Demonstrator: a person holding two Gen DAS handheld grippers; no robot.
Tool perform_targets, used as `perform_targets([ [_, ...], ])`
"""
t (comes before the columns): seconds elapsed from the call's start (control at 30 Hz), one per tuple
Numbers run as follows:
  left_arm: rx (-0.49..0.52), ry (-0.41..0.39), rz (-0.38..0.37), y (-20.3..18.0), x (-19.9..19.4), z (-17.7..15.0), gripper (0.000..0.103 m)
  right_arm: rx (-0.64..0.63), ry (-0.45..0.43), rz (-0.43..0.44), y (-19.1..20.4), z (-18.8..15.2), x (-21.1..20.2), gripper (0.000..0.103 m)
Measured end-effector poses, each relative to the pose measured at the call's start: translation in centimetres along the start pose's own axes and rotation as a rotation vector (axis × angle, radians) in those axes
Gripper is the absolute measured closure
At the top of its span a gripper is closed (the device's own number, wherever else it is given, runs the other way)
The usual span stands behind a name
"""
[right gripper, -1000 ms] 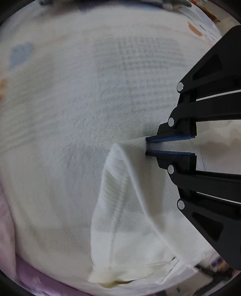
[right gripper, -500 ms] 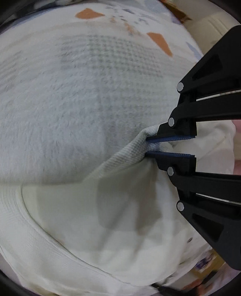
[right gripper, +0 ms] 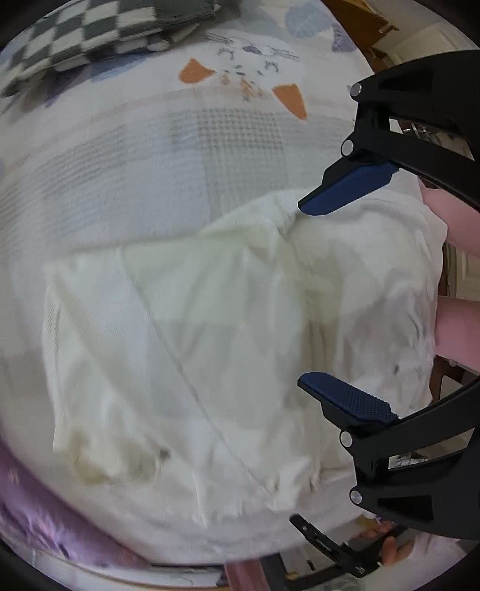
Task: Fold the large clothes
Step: 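Grasp the folded sleeve cuffs with both tools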
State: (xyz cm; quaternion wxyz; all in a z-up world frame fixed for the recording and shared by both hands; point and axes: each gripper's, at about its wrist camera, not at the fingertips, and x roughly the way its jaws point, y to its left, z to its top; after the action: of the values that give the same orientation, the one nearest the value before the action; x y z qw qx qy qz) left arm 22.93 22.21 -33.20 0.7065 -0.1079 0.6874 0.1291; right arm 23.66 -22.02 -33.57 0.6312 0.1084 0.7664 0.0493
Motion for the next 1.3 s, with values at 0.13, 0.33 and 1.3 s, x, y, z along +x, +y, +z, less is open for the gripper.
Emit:
perform_targets([
  [0.13,-0.004,-0.014,-0.038,0.4,-1.7,0.1,0.025,-0.02,-0.046,0.0,1.3,-0.2,-3.0,0.019],
  [0.33,0.031,-0.032,-0.073,0.6,-3.5,1.6,0.025,0.006,-0.116,-0.023,4.0,0.2,-5.2,0.019],
  [1.3,-0.025,0.122,-0.071,0.8,10.6,21.4,0.089,0.101,0.024,-0.039,0.1,21.5,2.2,0.019],
])
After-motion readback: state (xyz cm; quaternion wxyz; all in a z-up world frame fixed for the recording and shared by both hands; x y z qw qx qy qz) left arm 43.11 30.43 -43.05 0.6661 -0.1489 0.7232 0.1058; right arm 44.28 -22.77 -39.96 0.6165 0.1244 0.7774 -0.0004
